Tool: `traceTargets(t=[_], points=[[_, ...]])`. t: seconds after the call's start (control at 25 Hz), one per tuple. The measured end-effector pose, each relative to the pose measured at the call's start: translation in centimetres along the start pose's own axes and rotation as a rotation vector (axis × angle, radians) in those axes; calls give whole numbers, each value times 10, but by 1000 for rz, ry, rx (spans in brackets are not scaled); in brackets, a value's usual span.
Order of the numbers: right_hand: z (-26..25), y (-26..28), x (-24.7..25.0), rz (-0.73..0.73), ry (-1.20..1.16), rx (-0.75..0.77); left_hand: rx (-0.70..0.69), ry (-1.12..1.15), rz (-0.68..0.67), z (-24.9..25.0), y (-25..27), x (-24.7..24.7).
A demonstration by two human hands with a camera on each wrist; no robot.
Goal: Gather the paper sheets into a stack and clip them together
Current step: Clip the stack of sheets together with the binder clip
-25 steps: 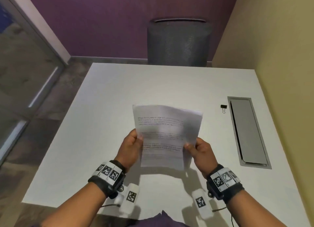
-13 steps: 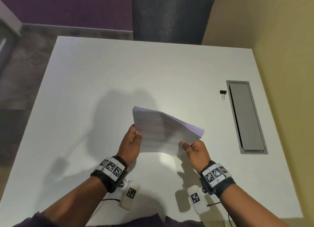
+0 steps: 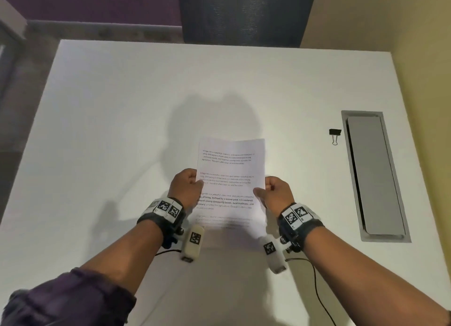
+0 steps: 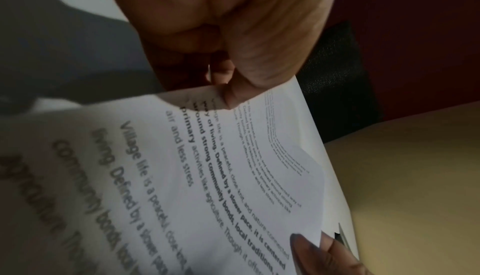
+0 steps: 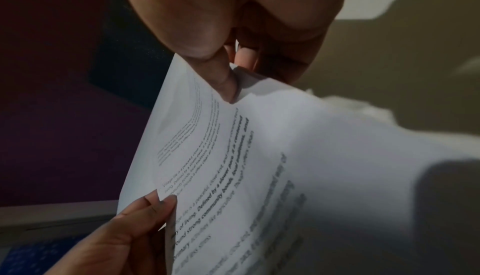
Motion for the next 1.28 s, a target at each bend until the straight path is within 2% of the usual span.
traceTargets(t=[0.12,0.2,0.32,0.44,0.52,0.56,0.64,0.72,0.8,0.88,1.08,1.28], points=[[6,-19,0,44,11,-11,-78,-152,109,3,-13,-7],[6,-24,-1,80,46,20,-112,-210,130,4,-19,-9],[3,-26,0,109,161,86,-87,-231,140,3,-23,-11],[6,-26,1,57,254,188,-49,-191,133,3,-23,-9],[10,-27,4,31,293,231,-55,-244,125,4,-25,-3],[12,-27,9,41,331,247,-65,-333,126,5,-27,0],[17,-31,25,102,421,247,-65,-666,127,3,-30,11],[15,-38,50,158,504,206,-33,-931,60,-2,-35,24],[4,-50,76,186,622,198,-3,-1084,-28,-14,-46,33],[-8,-67,98,192,747,202,-45,-1214,-85,-22,-52,33],[-25,-101,127,162,820,56,-42,-1182,-66,-25,-49,29],[-31,-120,138,108,937,-18,-47,-1179,-83,-28,-55,29]])
Point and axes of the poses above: each hand's wrist, its own y-axis away from the middle knuckle, its own x-axis out of the back of the hand, z = x × y, the point moved 4 cm from there along -y, towards the middle knuckle, and after that the axes turned 6 degrees about x, right-handed, at the moved point
